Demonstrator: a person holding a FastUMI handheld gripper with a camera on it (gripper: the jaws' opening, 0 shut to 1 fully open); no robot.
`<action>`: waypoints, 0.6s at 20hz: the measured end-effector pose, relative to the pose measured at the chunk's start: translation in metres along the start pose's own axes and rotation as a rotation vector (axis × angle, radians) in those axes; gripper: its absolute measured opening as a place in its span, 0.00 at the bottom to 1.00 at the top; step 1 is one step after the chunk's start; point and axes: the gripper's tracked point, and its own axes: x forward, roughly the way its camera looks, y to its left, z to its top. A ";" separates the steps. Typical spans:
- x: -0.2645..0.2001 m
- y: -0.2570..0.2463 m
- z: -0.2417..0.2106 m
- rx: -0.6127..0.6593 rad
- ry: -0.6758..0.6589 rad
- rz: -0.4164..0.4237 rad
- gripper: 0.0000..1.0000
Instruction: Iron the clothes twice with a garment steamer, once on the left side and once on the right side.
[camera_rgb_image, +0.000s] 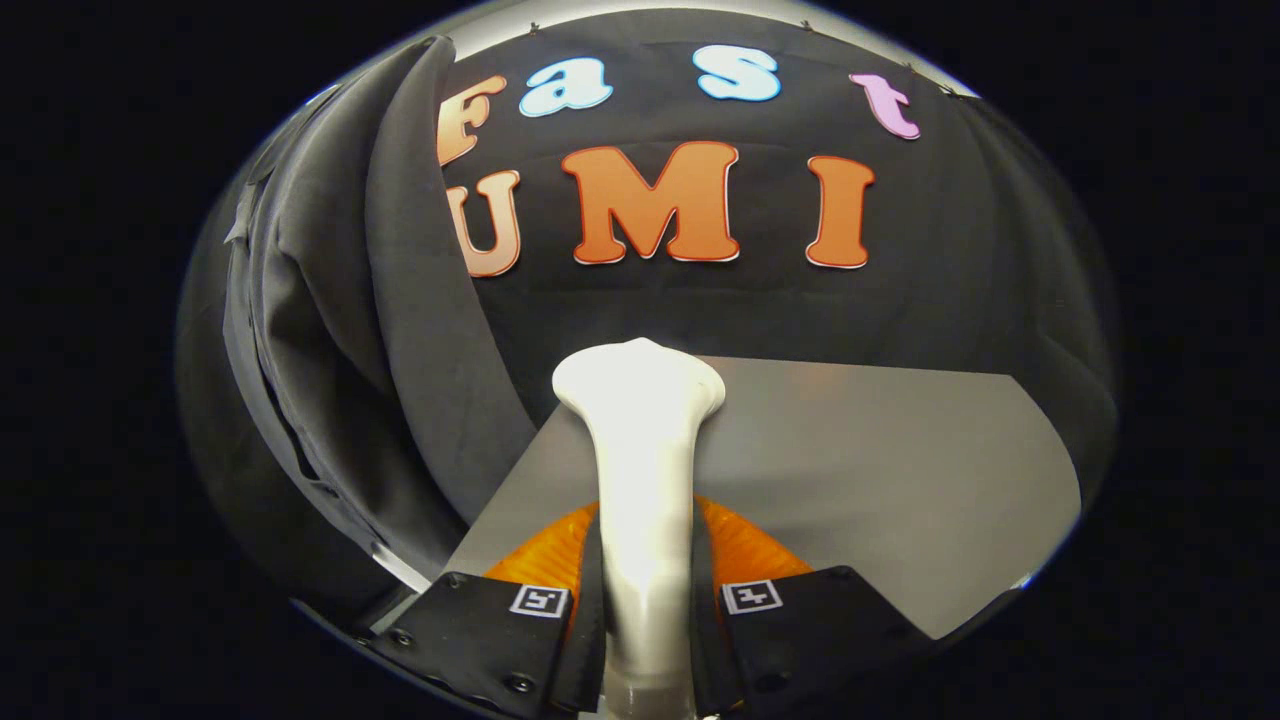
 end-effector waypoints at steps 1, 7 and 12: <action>-0.004 -0.002 0.002 0.011 -0.026 -0.026 0.42; -0.031 -0.008 -0.008 0.092 -0.114 -0.131 0.42; -0.072 0.002 0.003 0.103 -0.227 -0.185 0.41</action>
